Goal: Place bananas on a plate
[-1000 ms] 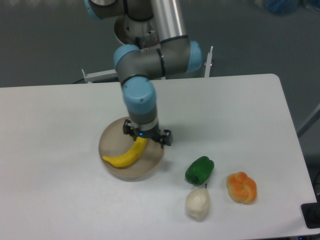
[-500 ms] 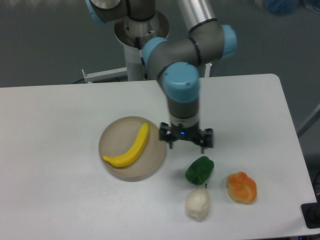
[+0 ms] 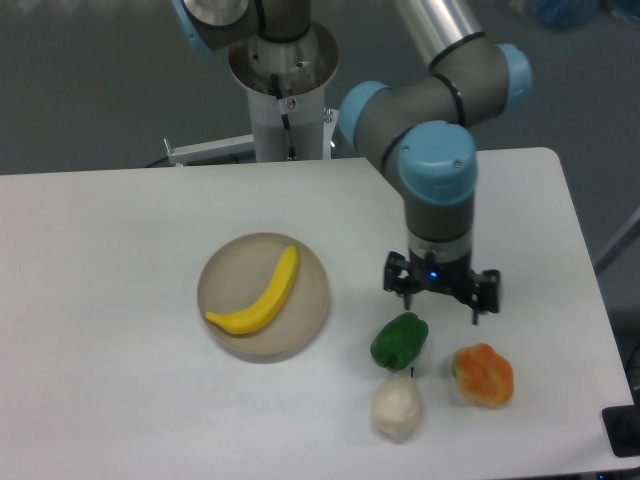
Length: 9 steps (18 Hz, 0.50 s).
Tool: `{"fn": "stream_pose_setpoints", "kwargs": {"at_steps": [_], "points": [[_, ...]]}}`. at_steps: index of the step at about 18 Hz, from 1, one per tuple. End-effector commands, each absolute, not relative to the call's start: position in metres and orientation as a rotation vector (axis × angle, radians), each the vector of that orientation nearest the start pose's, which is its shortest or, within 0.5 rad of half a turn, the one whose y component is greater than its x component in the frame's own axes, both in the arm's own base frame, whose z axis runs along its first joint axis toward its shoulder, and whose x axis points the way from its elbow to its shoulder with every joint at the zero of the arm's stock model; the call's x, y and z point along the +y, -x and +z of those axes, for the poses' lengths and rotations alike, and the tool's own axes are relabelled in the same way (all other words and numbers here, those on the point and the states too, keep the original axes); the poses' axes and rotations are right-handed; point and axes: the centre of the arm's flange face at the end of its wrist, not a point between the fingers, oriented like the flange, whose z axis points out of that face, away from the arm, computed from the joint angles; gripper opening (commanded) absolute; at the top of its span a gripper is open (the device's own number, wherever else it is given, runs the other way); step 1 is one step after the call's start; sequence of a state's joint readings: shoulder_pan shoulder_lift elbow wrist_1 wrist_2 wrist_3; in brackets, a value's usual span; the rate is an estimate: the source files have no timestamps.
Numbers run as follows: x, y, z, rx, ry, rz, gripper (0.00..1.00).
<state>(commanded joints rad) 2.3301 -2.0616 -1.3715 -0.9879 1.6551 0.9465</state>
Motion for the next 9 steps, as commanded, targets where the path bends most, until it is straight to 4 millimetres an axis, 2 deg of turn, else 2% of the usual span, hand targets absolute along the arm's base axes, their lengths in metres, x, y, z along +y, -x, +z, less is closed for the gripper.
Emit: {"fn": "stream_pose_setpoints", "kwargs": {"at_steps": [4,9], "points": [[0.599,0.401,0.352,0.425,2.978,0.431,1.00],[0.595,0.412,0.352,0.426,2.980,0.454,1.00]]}}
